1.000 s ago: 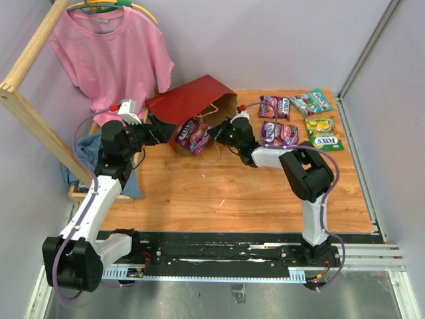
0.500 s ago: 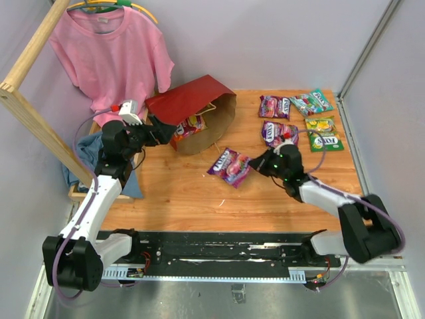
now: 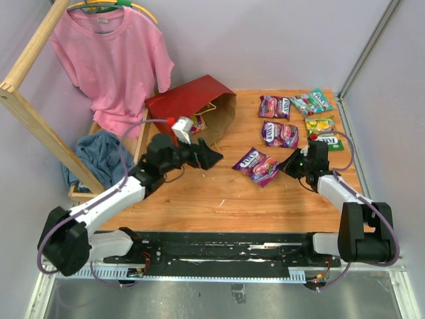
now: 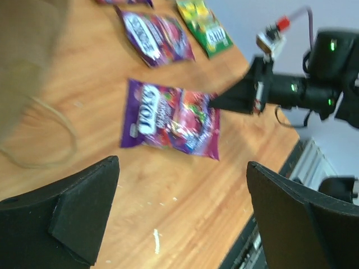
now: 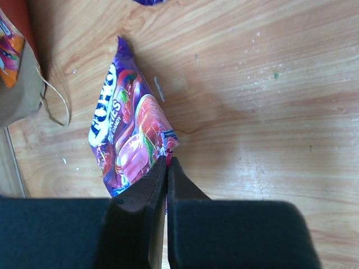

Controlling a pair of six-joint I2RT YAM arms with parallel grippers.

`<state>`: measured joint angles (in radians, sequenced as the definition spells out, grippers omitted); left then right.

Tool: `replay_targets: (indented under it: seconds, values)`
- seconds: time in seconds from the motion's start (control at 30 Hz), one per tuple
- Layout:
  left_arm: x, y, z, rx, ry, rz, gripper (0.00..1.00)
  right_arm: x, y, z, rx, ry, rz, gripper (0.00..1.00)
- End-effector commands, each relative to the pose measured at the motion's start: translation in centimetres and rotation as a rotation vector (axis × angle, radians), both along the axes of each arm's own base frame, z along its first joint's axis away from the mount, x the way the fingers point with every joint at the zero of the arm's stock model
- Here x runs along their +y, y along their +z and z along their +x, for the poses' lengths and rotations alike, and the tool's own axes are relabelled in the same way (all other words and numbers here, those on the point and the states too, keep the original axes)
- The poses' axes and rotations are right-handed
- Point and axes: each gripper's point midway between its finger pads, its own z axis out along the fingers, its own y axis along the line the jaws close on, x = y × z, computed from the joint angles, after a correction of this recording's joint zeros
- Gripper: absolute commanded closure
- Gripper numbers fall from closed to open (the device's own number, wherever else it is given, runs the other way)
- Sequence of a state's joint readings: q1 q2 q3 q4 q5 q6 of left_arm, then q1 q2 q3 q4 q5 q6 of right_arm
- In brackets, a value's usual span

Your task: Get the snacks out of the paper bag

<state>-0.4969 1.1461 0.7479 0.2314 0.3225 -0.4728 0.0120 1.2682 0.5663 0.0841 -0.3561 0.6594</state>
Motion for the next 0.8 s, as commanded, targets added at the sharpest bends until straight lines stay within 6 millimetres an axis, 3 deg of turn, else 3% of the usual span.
replay_targets:
  seconds: [0.0,0.13,0.23,0.33,0.37,0.47,0.53,0.63,0.77]
  values:
    - [-4.2,-4.7,-1.3,0.062,0.017,0.055,0.01,0.1,0.8,1.0,-0.022,0.029,0.012,0.98]
    - [-6.9,-8.4,-1.2,0.148,0.007,0.106,0.01,-1.3,1.5,1.5,-0.050,-0.026,-0.020,0.95]
    - [-7.8,-10.1,0.4,0.150,0.049,0.200,0.01,-3.0,2.2,2.3,-0.066,-0.102,-0.035,0.92]
    - [-8.6,-11.8,2.3,0.146,0.091,0.304,0.01,-4.2,2.6,3.5,-0.072,-0.143,-0.025,0.83]
    - [-8.9,-12.1,2.8,0.140,0.096,0.325,0.01,-4.5,2.8,4.0,-0.075,-0.149,-0.019,0.75]
    - [-10.1,-12.6,4.0,0.130,0.092,0.349,0.01,-4.9,3.1,4.8,-0.074,-0.163,-0.020,0.37]
    - [-10.8,-12.6,4.6,0.124,0.089,0.351,0.01,-5.2,3.7,4.9,-0.077,-0.173,-0.037,0.26]
    - [-11.7,-13.1,5.3,0.108,0.081,0.372,0.01,-6.0,4.7,4.4,-0.102,-0.195,-0.088,0.23]
    - [-13.4,-14.7,5.3,0.092,0.030,0.417,0.11,-4.9,5.5,2.9,-0.136,-0.169,-0.101,0.31]
